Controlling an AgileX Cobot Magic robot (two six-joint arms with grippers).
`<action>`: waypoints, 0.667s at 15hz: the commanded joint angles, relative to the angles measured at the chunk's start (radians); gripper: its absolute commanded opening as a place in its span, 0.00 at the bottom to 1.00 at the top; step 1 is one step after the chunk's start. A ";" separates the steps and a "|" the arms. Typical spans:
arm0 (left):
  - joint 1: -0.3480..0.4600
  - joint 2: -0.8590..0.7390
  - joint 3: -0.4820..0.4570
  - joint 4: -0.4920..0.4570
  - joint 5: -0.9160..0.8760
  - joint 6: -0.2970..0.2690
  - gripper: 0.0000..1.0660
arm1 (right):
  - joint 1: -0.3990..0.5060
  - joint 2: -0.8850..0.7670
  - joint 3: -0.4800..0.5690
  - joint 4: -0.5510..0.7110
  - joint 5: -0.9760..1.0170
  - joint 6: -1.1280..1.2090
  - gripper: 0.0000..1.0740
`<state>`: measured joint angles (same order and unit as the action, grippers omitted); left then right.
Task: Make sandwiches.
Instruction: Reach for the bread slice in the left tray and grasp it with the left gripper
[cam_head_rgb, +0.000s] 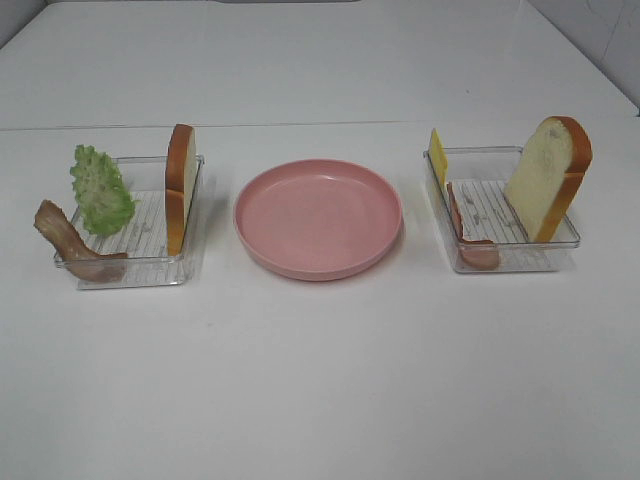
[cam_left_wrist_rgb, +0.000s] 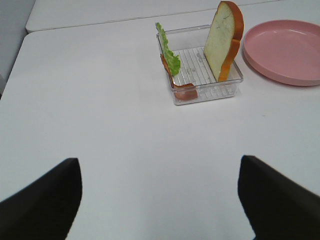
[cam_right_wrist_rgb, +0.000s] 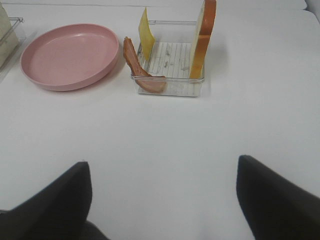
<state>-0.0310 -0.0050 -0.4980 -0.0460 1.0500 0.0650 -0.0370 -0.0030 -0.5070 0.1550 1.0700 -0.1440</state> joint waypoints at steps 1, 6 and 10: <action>-0.001 -0.021 0.000 -0.003 -0.005 -0.006 0.76 | -0.006 -0.015 0.002 0.000 -0.007 -0.004 0.70; -0.001 -0.021 0.000 -0.003 -0.005 -0.006 0.76 | -0.006 -0.015 0.002 0.000 -0.007 -0.004 0.70; -0.001 -0.021 0.000 -0.003 -0.005 -0.006 0.76 | -0.006 -0.015 0.002 0.000 -0.007 -0.004 0.70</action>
<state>-0.0310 -0.0050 -0.4980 -0.0460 1.0500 0.0650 -0.0370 -0.0030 -0.5070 0.1550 1.0700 -0.1440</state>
